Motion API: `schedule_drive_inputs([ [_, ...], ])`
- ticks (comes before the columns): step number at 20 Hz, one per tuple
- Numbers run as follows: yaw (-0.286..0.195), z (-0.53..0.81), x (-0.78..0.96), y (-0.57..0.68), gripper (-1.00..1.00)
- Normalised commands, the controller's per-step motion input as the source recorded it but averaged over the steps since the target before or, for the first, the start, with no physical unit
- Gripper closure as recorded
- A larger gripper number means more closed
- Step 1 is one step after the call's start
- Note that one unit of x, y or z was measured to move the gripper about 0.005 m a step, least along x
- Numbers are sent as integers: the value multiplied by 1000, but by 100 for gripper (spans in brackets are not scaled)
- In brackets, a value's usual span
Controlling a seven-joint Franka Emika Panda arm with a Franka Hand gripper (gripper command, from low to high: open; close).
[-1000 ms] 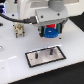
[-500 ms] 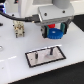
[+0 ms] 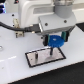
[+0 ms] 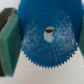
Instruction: Insert the blue gear onto the right peg, followed by the red gear
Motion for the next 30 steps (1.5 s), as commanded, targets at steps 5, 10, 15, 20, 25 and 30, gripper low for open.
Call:
schedule_drive_inputs([
  [5,0,-12,364,-105,100],
  [10,0,-65,360,-98,100],
  [15,0,151,252,-44,100],
  [20,0,265,148,-108,100],
  [25,0,158,165,-138,100],
  [30,0,-25,314,-109,100],
])
